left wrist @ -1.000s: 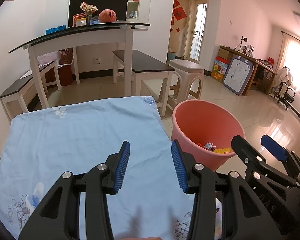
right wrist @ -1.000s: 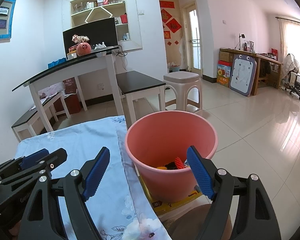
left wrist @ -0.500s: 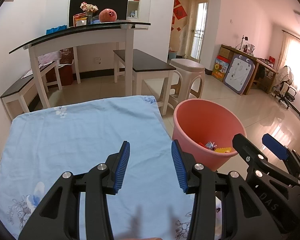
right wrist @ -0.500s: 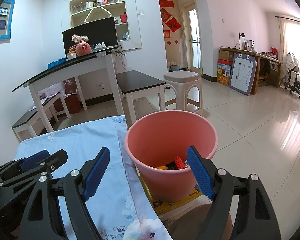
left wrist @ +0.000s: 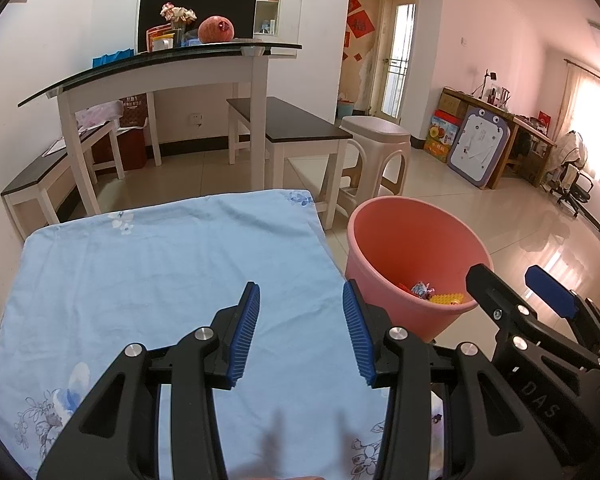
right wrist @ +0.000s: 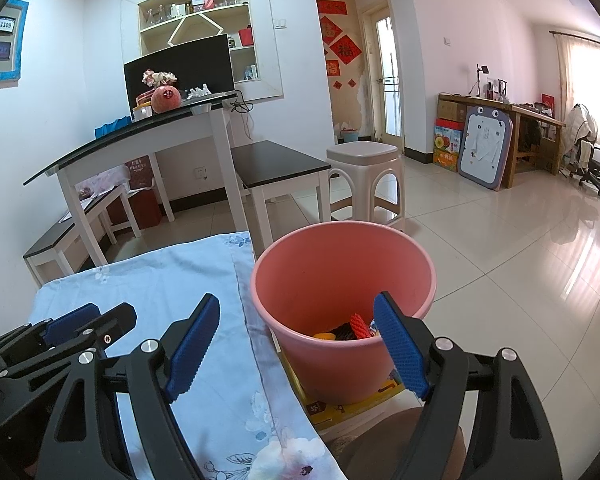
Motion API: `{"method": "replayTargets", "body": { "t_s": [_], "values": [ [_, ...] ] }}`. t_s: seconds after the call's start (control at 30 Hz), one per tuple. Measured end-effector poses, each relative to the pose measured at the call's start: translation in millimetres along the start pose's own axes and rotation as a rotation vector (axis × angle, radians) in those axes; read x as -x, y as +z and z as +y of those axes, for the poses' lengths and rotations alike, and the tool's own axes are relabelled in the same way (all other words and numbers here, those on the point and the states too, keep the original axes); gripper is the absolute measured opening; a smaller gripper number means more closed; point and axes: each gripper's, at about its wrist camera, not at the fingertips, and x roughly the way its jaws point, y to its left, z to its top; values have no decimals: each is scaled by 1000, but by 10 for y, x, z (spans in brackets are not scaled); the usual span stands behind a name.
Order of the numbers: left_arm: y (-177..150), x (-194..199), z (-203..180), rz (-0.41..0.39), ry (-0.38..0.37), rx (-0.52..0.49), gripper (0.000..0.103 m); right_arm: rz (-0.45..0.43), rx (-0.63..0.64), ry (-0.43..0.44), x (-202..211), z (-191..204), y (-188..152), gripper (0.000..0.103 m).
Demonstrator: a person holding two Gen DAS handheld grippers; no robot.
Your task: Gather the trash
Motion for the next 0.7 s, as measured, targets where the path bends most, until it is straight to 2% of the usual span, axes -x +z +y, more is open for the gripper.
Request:
{"method": "replayTargets", "body": {
  "t_s": [0.7],
  "values": [
    [-45, -13, 34, -1, 4, 0, 44, 4, -2, 0, -3, -2, -19, 78]
  ]
}}
